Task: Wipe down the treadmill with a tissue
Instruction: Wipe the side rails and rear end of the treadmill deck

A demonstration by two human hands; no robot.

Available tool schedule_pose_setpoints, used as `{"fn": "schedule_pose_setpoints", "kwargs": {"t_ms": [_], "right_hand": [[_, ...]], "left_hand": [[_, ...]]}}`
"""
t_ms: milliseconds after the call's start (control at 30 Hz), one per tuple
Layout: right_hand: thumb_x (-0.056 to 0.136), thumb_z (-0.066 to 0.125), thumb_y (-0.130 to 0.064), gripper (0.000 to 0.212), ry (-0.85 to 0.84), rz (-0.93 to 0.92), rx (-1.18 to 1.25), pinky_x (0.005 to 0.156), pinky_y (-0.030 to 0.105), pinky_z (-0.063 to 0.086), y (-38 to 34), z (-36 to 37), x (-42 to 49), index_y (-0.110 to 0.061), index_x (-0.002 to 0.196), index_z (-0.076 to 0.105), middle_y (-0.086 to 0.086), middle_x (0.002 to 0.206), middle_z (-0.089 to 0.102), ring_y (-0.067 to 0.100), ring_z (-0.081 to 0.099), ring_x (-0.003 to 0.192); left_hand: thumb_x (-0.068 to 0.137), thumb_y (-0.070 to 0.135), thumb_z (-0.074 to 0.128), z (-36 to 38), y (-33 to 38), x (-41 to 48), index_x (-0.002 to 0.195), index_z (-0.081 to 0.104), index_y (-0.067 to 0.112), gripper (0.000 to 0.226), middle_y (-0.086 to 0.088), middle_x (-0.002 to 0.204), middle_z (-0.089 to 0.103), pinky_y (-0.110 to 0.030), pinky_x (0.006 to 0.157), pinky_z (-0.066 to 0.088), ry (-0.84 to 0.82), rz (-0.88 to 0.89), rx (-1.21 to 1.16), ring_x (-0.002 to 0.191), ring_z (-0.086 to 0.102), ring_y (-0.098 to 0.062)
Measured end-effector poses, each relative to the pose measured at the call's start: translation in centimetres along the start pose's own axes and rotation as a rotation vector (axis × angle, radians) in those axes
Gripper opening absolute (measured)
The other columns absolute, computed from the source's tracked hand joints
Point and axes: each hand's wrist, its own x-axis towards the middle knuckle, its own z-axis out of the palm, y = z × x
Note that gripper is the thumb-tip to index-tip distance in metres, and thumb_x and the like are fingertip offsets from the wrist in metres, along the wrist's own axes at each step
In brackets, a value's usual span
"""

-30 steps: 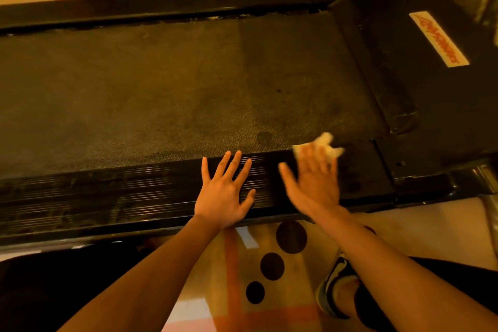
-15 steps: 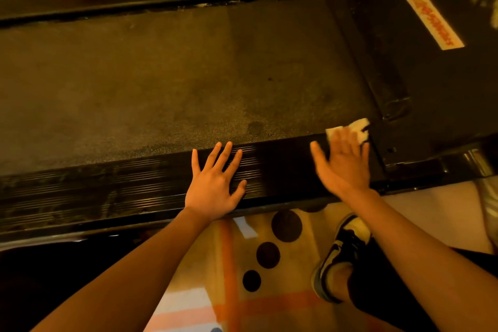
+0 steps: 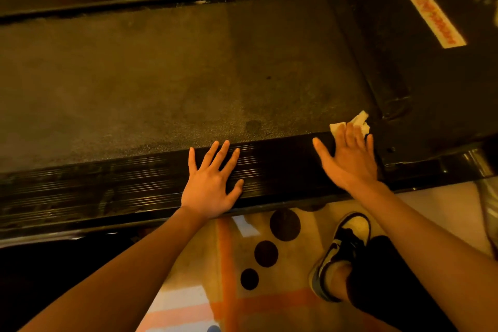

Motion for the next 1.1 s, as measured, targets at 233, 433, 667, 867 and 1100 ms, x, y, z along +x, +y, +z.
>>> {"fn": "schedule_pose_setpoints", "kwargs": {"t_ms": [233,433,667,867,1100], "right_hand": [[0.085,-0.009,-0.087,0.108,0.053,-0.094,-0.064,0.128,0.045,-0.011,0.3,2.2,-3.9,-0.016,0.166,-0.001,0.008,0.174,-0.008,0.021,-0.015,0.159],[0.075,-0.017,-0.091,0.121,0.025,-0.008,0.103,0.129,0.049,-0.006,-5.1,1.5,-1.4,-0.014,0.166,0.001,0.011,0.174,-0.005,0.025,-0.012,0.160],[0.084,-0.014,-0.085,0.103,0.043,-0.250,-0.070,0.128,0.047,-0.010,-1.9,1.3,-2.0,-0.023,0.166,-0.002,0.000,0.174,-0.007,0.017,-0.014,0.159],[0.075,-0.019,-0.092,0.122,0.081,0.073,0.074,0.129,0.050,-0.005,-0.6,0.8,-0.6,-0.012,0.166,0.000,0.012,0.174,-0.004,0.024,-0.011,0.160],[0.085,-0.012,-0.088,0.109,0.036,-0.280,-0.095,0.129,0.046,-0.007,-2.3,3.2,-5.7,-0.017,0.167,0.002,0.005,0.174,-0.006,0.020,-0.015,0.159]], "left_hand": [[0.101,0.065,0.024,0.0,0.0,0.1,0.164,0.024,0.027,0.073,-0.005,0.172,0.017,-0.069,0.123,-0.003,0.003,0.001,0.000,0.160,0.007,-0.027],[0.101,0.065,0.025,-0.1,0.1,0.0,0.164,0.023,0.028,0.074,-0.005,0.172,0.017,-0.069,0.123,-0.001,-0.006,-0.009,0.001,0.160,0.006,-0.027],[0.101,0.065,0.025,-0.1,0.1,0.0,0.164,0.025,0.027,0.074,-0.005,0.172,0.017,-0.069,0.123,0.000,0.000,-0.005,0.001,0.160,0.007,-0.027],[0.100,0.066,0.024,-0.1,0.2,0.0,0.164,0.022,0.028,0.074,-0.005,0.172,0.016,-0.069,0.123,-0.002,-0.020,-0.012,0.006,0.160,0.005,-0.027],[0.100,0.065,0.025,-0.2,0.3,0.0,0.164,0.026,0.026,0.075,-0.006,0.172,0.018,-0.069,0.123,-0.001,-0.002,-0.011,-0.002,0.160,0.008,-0.028]]}}
